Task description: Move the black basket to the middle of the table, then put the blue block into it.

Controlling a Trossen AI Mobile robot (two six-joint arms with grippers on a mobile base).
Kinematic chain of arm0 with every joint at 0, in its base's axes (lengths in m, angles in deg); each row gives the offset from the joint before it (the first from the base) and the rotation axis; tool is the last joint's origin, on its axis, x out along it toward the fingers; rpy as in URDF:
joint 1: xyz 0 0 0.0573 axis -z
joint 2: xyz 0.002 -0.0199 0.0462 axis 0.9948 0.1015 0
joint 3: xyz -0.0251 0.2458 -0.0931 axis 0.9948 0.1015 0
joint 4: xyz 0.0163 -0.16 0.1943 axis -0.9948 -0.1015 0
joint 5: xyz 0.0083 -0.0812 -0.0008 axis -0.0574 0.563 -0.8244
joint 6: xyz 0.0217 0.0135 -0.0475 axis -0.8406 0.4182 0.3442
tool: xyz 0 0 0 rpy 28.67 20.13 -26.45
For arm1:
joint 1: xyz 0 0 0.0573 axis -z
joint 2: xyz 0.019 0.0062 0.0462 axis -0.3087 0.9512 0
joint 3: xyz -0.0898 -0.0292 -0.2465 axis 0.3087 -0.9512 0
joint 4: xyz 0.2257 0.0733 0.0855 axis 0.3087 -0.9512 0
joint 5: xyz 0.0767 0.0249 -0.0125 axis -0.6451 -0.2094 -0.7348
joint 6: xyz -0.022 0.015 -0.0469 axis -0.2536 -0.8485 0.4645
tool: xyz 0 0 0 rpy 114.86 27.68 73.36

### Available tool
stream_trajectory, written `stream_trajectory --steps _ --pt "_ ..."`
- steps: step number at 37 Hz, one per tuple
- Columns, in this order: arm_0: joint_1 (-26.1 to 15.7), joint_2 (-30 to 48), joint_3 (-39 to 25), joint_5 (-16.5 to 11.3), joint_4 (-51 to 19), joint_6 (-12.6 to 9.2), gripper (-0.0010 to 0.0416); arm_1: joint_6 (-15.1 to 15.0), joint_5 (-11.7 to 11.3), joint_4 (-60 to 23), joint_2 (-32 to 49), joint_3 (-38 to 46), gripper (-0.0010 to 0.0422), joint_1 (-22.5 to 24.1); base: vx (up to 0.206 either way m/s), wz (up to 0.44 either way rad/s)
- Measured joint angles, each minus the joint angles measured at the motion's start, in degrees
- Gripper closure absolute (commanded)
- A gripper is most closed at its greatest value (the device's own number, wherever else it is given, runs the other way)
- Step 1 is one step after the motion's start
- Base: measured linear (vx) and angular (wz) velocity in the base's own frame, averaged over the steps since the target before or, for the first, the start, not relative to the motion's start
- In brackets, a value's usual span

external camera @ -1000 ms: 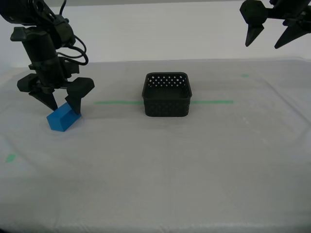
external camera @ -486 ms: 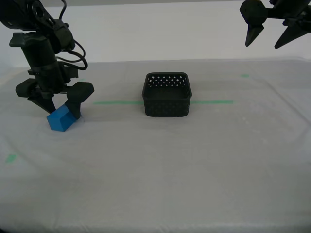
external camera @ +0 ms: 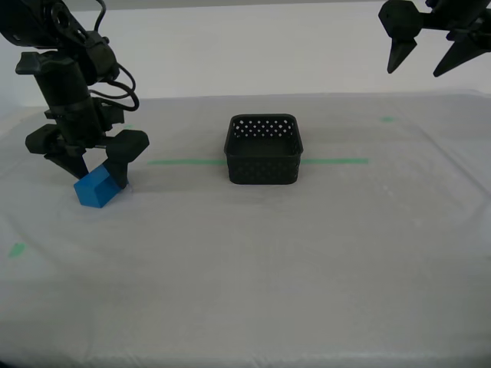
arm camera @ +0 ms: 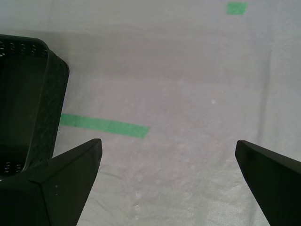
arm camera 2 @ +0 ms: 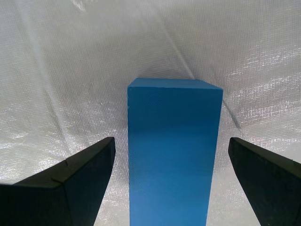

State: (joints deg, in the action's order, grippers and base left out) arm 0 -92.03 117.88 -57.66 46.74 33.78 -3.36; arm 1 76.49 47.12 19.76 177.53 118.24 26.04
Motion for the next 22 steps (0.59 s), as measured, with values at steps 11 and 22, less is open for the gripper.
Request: stream_trajectory --steps 11,22 --pt "-0.04 0.0 0.0 0.0 -0.02 0.0 0.0007 0.0 0.0 0.0 0.0 -0.13 0.0123 0.44 0.0 0.0" --pt "-0.09 0.0 0.0 0.0 0.0 0.0 0.0007 0.02 0.0 0.02 0.0 -0.2 0.0206 0.7 0.0 0.0"
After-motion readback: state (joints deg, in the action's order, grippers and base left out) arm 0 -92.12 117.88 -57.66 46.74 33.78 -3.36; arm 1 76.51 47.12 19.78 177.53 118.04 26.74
